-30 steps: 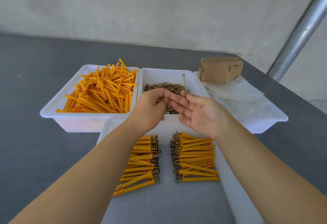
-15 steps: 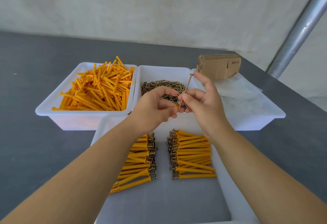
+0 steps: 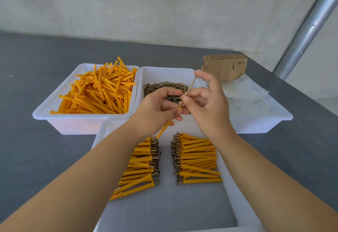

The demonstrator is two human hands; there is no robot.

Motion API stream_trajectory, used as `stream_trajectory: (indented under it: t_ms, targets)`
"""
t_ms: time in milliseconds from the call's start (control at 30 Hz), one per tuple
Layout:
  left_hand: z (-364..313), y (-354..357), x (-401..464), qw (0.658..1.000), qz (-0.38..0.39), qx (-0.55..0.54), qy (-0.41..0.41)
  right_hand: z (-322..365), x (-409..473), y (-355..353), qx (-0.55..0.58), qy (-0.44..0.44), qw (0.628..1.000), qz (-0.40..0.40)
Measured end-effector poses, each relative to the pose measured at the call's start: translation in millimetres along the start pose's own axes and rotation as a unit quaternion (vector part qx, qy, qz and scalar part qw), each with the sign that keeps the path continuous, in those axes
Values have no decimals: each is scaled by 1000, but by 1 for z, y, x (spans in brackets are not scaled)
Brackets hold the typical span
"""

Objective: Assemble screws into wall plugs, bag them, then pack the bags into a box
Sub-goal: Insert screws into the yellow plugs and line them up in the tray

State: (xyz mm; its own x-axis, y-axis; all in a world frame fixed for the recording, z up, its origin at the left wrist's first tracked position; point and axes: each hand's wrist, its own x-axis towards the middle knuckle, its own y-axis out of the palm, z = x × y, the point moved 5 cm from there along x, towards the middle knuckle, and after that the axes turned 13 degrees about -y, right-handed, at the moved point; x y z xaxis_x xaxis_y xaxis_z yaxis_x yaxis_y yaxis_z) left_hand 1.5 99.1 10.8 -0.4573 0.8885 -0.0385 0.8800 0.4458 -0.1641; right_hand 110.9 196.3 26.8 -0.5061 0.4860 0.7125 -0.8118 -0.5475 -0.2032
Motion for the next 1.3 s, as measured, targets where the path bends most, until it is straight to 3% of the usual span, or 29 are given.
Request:
stream_trajectory:
  t_ms: [133, 333, 467, 633, 733, 900, 1000, 1167, 1300]
  targets:
    - [-5, -3, -1, 1000, -7, -14, 25, 4, 0, -2, -78, -43, 996, 2]
    - [-7, 2, -4, 999, 19, 19, 38, -7, 3, -28, -55, 29, 992, -106]
    - [-6, 9, -3, 997, -19, 45, 58, -12, 5, -41, -55, 43, 985, -159]
    - [1, 26, -1, 974, -69, 196, 91, -15, 5, -43, -49, 52, 983, -171]
    - [4, 39, -3, 936, -83, 322, 115, -16, 4, -43, -48, 55, 983, -168]
    - [14, 63, -2, 831, -91, 525, 159, -16, 3, -41, -49, 56, 985, -158]
    - [19, 73, 2, 786, -86, 583, 189, -18, 2, -40, -57, 64, 986, -145]
    - [19, 71, 5, 798, -84, 558, 212, -19, 1, -35, -71, 72, 988, -119]
    - [3, 62, -4, 821, -126, 488, 268, -19, 1, -30, -74, 75, 990, -93]
